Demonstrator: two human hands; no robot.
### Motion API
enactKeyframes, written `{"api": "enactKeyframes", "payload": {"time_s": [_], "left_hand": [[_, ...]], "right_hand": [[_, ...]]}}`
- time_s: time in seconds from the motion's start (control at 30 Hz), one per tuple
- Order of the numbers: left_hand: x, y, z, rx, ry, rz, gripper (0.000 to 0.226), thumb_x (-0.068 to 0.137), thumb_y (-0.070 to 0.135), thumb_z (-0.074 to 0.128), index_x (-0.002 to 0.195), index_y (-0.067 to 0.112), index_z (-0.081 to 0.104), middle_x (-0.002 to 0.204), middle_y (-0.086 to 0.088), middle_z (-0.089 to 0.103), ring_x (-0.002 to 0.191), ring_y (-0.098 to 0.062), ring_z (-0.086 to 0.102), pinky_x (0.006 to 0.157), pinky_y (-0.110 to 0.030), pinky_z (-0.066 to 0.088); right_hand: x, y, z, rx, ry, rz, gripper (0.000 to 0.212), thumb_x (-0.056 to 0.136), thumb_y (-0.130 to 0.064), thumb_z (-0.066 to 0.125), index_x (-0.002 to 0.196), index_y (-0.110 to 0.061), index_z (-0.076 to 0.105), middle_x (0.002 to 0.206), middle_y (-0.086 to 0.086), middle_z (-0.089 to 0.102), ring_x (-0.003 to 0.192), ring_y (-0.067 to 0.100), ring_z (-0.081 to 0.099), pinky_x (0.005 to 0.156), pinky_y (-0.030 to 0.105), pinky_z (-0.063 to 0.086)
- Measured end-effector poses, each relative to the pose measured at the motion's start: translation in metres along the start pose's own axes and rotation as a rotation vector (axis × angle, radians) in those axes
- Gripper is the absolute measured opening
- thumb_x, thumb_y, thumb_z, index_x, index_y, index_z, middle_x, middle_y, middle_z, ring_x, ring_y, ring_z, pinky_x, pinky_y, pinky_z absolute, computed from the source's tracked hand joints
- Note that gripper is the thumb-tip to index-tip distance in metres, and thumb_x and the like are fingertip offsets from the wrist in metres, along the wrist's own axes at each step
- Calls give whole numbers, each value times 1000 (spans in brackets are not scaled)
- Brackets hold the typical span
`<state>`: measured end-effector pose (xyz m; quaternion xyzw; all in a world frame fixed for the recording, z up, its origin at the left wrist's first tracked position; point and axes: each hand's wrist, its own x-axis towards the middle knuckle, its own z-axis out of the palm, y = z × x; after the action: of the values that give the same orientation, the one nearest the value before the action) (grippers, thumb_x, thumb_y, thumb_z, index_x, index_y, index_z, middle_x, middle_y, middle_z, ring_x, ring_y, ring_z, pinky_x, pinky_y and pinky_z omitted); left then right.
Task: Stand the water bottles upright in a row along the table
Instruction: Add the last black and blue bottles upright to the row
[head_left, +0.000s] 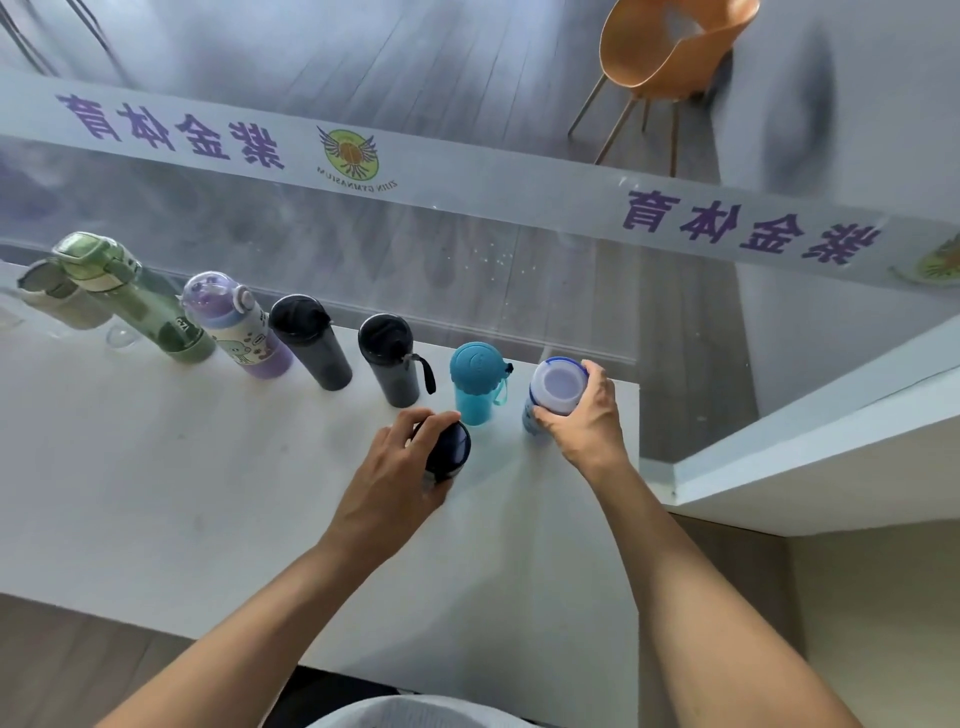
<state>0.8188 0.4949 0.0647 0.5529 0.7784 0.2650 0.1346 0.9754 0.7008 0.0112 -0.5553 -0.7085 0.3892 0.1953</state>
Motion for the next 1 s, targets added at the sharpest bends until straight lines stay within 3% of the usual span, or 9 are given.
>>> {"api": "enactKeyframes", "payload": {"time_s": [0.1,0.2,0.3,0.4,0.47,0.73,0.8,0.9,1.0], "left_hand": [[2,1,2,14,-5,3,64,78,20,78,135,28,49,129,2,47,103,-25,52,87,-38,52],[5,4,7,34,-24,16,69,73,22,82,133,30,50,126,2,47,103,-24,52,83,-39,53],[7,15,16,18,-60,59,70,70,26,83,132,30,50,124,3,47,103,-22,52,81,-38,54],[13,35,27,-50,-103,123,67,72,26,83,131,29,50,124,2,48,103,-21,52,86,-32,51],[18,49,34,-106,-146,178,65,73,24,82,130,28,50,123,2,48,103,-19,53,88,-28,49],[42,84,56,-170,-318,343,74,77,26,79,141,29,42,135,4,44,116,-19,50,99,-27,44],[56,83,54,-85,-296,366,74,81,28,73,145,28,38,147,1,39,125,-23,44,106,-33,39],[81,67,55,111,-183,377,67,81,5,63,143,21,44,154,-9,37,131,-34,41,104,-48,43],[95,49,57,288,-279,318,76,85,-2,50,152,26,29,164,-6,15,145,-35,24,107,-50,39]], "right_hand": [[-12,-3,-11,-62,81,-51,120,65,-39,91,158,-15,19,148,9,39,137,23,38,115,35,34],[-45,-2,-17,-112,323,-260,89,76,-24,82,150,-8,35,139,12,49,128,26,44,111,33,35],[-91,11,-7,-92,211,-332,62,79,-23,74,136,-16,51,127,2,54,118,18,53,105,34,46],[-126,35,11,-87,-129,-255,73,79,-41,76,143,-29,43,134,-10,50,123,6,50,106,28,47],[-135,48,15,-45,-195,-185,82,75,-49,79,144,-35,37,133,-15,49,122,4,50,103,24,48],[-114,72,-12,124,-18,-22,71,69,-24,87,130,-33,54,116,-14,61,105,4,61,88,29,56],[-104,78,-18,185,64,50,64,68,-28,90,123,-31,59,111,-13,65,101,4,64,86,35,57],[-81,84,-30,240,97,131,56,69,-29,89,116,-32,60,111,-11,67,100,6,65,88,39,57],[-59,78,-45,235,67,153,53,74,-27,86,118,-35,58,116,-10,65,107,6,62,93,34,55]]}}
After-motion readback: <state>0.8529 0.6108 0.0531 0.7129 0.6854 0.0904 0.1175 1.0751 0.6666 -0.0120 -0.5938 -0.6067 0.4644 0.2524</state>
